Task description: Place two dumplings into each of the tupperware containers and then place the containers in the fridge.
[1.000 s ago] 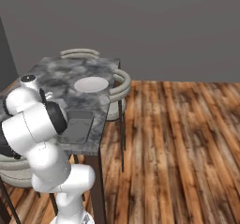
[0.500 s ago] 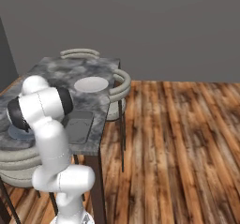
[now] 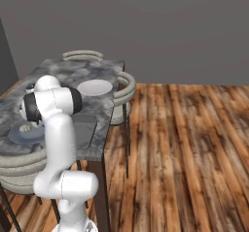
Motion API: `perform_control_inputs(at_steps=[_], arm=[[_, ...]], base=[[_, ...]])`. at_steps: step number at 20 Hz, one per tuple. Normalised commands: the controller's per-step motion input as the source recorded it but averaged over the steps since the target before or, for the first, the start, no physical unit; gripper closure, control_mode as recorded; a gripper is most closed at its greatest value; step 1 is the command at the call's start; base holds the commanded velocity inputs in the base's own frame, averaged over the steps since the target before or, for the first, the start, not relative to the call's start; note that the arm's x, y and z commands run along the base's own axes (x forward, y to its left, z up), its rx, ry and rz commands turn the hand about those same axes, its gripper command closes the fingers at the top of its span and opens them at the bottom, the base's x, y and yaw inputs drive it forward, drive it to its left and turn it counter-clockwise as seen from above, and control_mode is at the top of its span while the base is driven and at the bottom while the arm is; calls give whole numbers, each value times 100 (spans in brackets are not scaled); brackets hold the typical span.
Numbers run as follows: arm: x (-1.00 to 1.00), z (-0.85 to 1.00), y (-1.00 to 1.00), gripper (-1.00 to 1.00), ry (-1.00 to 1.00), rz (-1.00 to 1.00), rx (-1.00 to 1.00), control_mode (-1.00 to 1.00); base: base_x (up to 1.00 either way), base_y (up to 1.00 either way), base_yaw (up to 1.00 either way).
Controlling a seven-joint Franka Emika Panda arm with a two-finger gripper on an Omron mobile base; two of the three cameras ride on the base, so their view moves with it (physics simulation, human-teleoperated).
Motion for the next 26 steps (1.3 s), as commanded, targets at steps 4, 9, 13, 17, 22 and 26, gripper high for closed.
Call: perform_control_inputs(at_steps=[4,9,13,17,22,26], arm=[[23,-41,4,100,5,5,-6,-100],[-29,9,-50,100,-4,1,4,-100],[-48,64,-55,100,-25,0,14,-100],[-73,70,-60,100,-24,3,12,-100],[-100,44,-98,100,-6,0,2,-100],[-57,91,-78,100,1,-7,1,-100]], base=[[0,0,0],[0,0,0],[0,0,0],[0,0,0],[0,0,0],[0,0,0]])
